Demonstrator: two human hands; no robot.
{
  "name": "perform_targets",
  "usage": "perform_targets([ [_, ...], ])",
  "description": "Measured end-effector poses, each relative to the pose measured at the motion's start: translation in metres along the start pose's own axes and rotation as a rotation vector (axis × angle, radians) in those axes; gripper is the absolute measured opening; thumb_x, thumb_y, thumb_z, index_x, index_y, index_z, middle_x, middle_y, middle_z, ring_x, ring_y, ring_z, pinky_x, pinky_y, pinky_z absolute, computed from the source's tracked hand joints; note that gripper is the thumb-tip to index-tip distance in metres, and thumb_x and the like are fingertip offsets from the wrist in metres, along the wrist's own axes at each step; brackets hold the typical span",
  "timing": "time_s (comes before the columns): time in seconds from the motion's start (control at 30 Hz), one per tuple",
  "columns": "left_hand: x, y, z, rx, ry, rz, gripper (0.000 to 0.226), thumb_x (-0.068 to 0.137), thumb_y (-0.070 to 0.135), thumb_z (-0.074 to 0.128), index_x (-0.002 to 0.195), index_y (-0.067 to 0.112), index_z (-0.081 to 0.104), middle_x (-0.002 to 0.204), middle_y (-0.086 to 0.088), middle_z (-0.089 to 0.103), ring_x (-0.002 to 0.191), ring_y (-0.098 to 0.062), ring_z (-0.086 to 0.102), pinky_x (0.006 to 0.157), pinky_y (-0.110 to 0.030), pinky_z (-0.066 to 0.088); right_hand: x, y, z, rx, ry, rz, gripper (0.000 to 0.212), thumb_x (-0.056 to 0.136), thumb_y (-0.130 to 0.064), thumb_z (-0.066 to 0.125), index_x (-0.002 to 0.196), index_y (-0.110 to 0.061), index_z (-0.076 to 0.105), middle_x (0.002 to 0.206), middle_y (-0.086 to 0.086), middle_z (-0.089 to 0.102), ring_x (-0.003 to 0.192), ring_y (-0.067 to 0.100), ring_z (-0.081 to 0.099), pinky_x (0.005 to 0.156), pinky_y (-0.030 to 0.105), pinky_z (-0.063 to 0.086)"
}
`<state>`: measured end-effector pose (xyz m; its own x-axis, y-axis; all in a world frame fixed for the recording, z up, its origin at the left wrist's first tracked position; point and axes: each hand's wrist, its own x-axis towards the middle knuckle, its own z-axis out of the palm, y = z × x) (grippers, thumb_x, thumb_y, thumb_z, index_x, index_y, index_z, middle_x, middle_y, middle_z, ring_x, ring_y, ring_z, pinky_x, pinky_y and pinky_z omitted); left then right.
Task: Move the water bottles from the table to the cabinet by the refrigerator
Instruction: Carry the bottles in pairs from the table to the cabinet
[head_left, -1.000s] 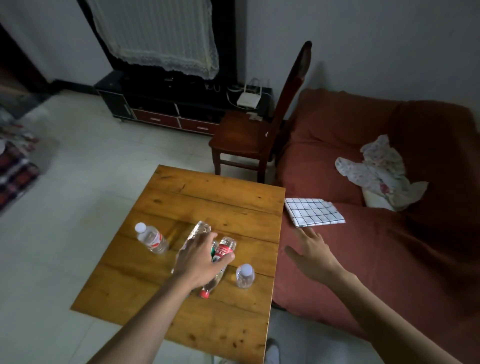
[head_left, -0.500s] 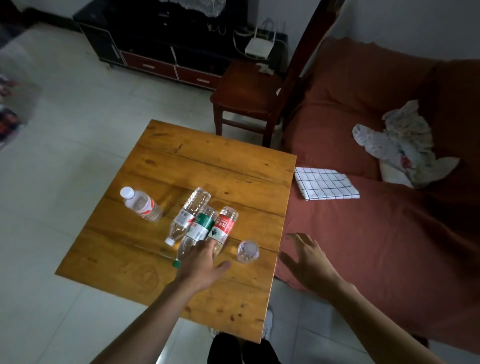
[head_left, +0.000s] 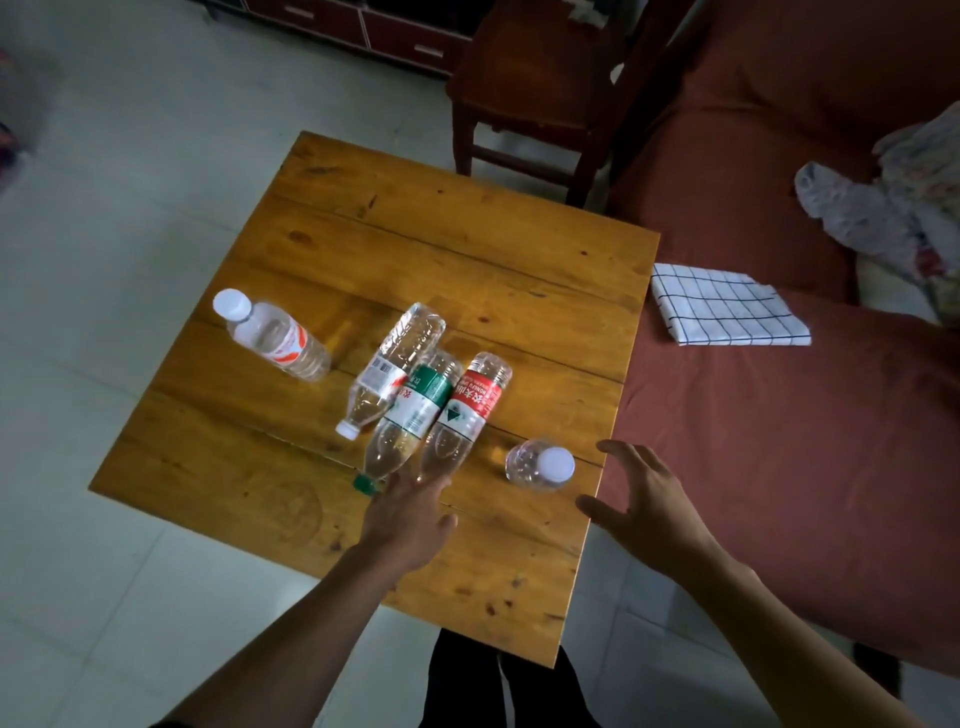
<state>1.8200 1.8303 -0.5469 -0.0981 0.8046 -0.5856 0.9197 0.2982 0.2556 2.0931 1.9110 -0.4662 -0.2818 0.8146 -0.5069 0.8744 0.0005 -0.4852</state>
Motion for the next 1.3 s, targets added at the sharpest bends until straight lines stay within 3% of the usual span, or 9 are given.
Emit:
perform_targets([
  [0.33, 0.008, -0.007, 0.021, -0.076, 0.106, 0.084, 0.031, 0.093, 0.03, 0.062, 0.124, 0.026, 0.059, 0.13, -0.002, 0.048, 0.113, -0.013, 0.051, 0.091, -0.024, 0.048, 0.004, 0.008, 0.01, -0.046, -0.023, -0.003, 0.072, 0.086, -0.046, 0.07, 0.145, -0.019, 0.04, 0.148, 0.008, 0.045, 0.133, 0.027, 0.045, 0.105, 0.045, 0.044],
  [0.5, 0.008, 0.003, 0.003, -0.145, 0.192, 0.047, 0.029, 0.092, 0.026, 0.065, 0.121, 0.02, 0.064, 0.123, -0.003, 0.059, 0.108, -0.016, 0.058, 0.088, -0.03, 0.055, 0.005, 0.001, 0.005, -0.036, -0.032, 0.005, 0.068, 0.089, -0.046, 0.067, 0.145, -0.018, 0.041, 0.149, 0.009, 0.045, 0.134, 0.027, 0.044, 0.106, 0.043, 0.043],
  [0.67, 0.007, 0.004, 0.009, -0.076, 0.045, 0.049, 0.047, 0.091, 0.041, 0.063, 0.136, 0.029, 0.053, 0.138, -0.006, 0.047, 0.124, -0.02, 0.047, 0.099, -0.034, 0.045, 0.002, 0.001, 0.008, -0.029, -0.031, 0.001, 0.066, 0.09, -0.046, 0.066, 0.144, -0.018, 0.042, 0.148, 0.009, 0.046, 0.132, 0.027, 0.045, 0.105, 0.043, 0.044],
  [0.77, 0.008, -0.001, 0.017, -0.01, -0.024, 0.075, 0.05, 0.093, 0.039, 0.063, 0.139, 0.027, 0.05, 0.141, -0.006, 0.047, 0.129, -0.021, 0.045, 0.104, -0.035, 0.043, 0.001, 0.005, 0.013, -0.035, -0.047, 0.02, 0.065, 0.09, -0.046, 0.065, 0.144, -0.018, 0.042, 0.148, 0.009, 0.045, 0.132, 0.027, 0.045, 0.105, 0.043, 0.044],
  [0.9, 0.008, 0.0, 0.013, -0.116, 0.022, 0.071, 0.022, 0.093, 0.029, 0.063, 0.114, 0.022, 0.064, 0.124, -0.005, 0.056, 0.107, -0.015, 0.054, 0.088, -0.027, 0.049, -0.001, 0.007, 0.017, -0.028, -0.065, 0.041, 0.065, 0.09, -0.044, 0.066, 0.144, -0.018, 0.042, 0.148, 0.009, 0.045, 0.133, 0.026, 0.045, 0.106, 0.044, 0.043],
  [1.0, 0.001, 0.003, -0.003, -0.118, 0.093, 0.108, 0.006, 0.092, 0.029, 0.063, 0.095, 0.024, 0.061, 0.104, 0.0, 0.058, 0.09, -0.011, 0.052, 0.074, -0.022, 0.048, -0.002, 0.005, 0.012, -0.039, -0.061, 0.028, 0.065, 0.09, -0.046, 0.065, 0.144, -0.017, 0.042, 0.148, 0.01, 0.045, 0.133, 0.027, 0.044, 0.106, 0.043, 0.043],
  [1.07, -0.005, 0.005, -0.02, -0.113, 0.134, 0.159, 0.006, 0.093, 0.029, 0.062, 0.094, 0.026, 0.057, 0.101, 0.002, 0.055, 0.09, -0.012, 0.051, 0.071, -0.023, 0.046, 0.0, 0.0, 0.004, -0.038, -0.048, 0.022, 0.064, 0.091, -0.046, 0.064, 0.144, -0.017, 0.042, 0.148, 0.01, 0.046, 0.133, 0.027, 0.044, 0.105, 0.043, 0.043],
  [1.2, -0.015, 0.022, -0.07, -0.096, 0.207, 0.219, 0.014, 0.094, 0.032, 0.059, 0.104, 0.034, 0.049, 0.109, 0.001, 0.052, 0.098, -0.019, 0.052, 0.082, -0.037, 0.051, -0.002, -0.014, -0.019, -0.005, 0.01, -0.01, 0.062, 0.091, -0.044, 0.065, 0.142, -0.016, 0.044, 0.145, 0.011, 0.048, 0.132, 0.028, 0.046, 0.104, 0.041, 0.043],
  [1.3, -0.003, 0.032, -0.092, -0.077, 0.299, 0.258, 0.021, 0.093, 0.029, 0.061, 0.106, 0.035, 0.045, 0.111, -0.003, 0.052, 0.093, -0.022, 0.055, 0.069, -0.036, 0.056, 0.003, -0.017, -0.023, 0.003, 0.013, -0.01, 0.062, 0.09, -0.044, 0.065, 0.142, -0.016, 0.044, 0.144, 0.012, 0.049, 0.13, 0.028, 0.047, 0.103, 0.043, 0.045],
])
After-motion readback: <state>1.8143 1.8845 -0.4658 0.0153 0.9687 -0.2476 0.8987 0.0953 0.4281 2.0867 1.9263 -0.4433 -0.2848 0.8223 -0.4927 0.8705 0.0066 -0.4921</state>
